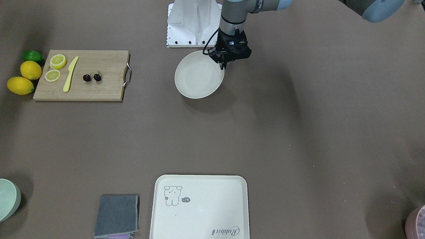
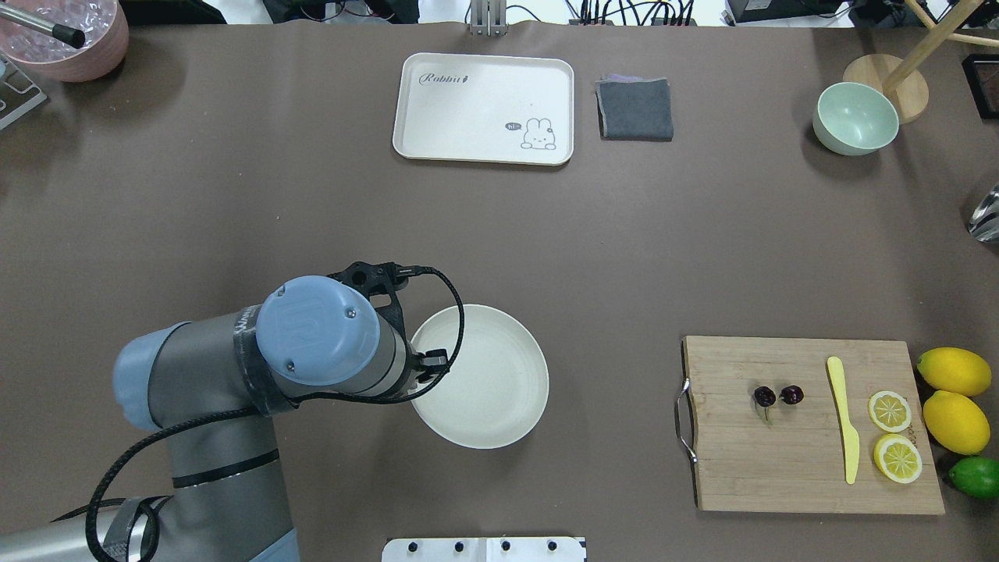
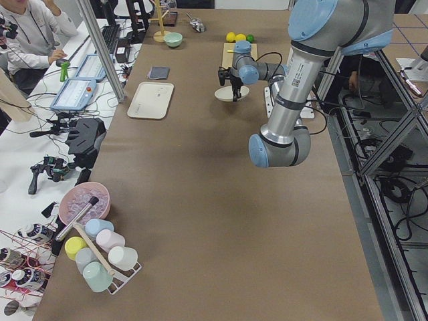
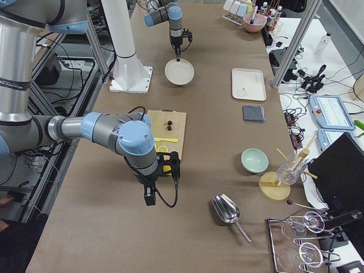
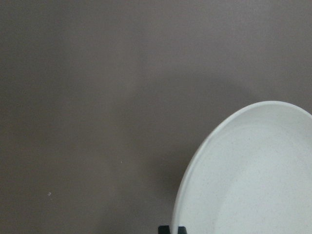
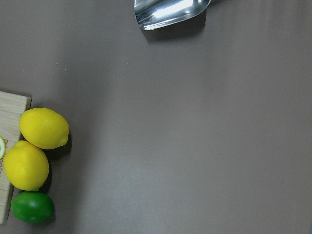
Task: Place red cherry on plate
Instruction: 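Slide the white bowl with the left gripper toward the table center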
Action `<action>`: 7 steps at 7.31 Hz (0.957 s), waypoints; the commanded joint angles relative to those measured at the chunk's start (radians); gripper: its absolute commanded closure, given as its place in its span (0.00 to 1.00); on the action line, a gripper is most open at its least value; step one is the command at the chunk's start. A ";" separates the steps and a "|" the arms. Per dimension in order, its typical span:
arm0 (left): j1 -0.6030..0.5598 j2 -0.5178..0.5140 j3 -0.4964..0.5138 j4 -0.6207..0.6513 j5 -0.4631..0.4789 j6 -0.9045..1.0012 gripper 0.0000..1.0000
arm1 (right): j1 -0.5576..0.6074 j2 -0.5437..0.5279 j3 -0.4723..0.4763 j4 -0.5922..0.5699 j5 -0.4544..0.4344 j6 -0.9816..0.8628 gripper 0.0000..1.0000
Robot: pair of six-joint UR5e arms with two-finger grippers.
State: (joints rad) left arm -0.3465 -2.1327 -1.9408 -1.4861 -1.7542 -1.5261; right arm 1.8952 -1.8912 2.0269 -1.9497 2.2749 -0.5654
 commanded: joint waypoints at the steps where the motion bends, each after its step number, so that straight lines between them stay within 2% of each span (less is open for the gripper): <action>1: 0.050 0.013 0.032 -0.038 0.079 -0.003 1.00 | 0.001 0.000 -0.001 0.000 0.000 -0.001 0.00; 4: 0.064 0.014 0.034 -0.042 0.093 -0.003 1.00 | 0.010 0.000 0.001 0.000 0.000 -0.001 0.00; 5: 0.063 0.017 0.036 -0.040 0.094 -0.002 0.89 | 0.010 0.000 0.001 0.000 0.000 -0.001 0.00; 6: 0.063 0.026 0.033 -0.042 0.094 0.000 0.71 | 0.010 0.001 0.001 0.000 0.000 -0.001 0.00; 7: 0.063 0.027 0.034 -0.042 0.094 0.000 0.45 | 0.010 0.001 0.001 0.000 0.000 -0.001 0.00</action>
State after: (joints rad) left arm -0.2837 -2.1097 -1.9069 -1.5274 -1.6602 -1.5271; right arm 1.9048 -1.8905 2.0279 -1.9497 2.2749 -0.5660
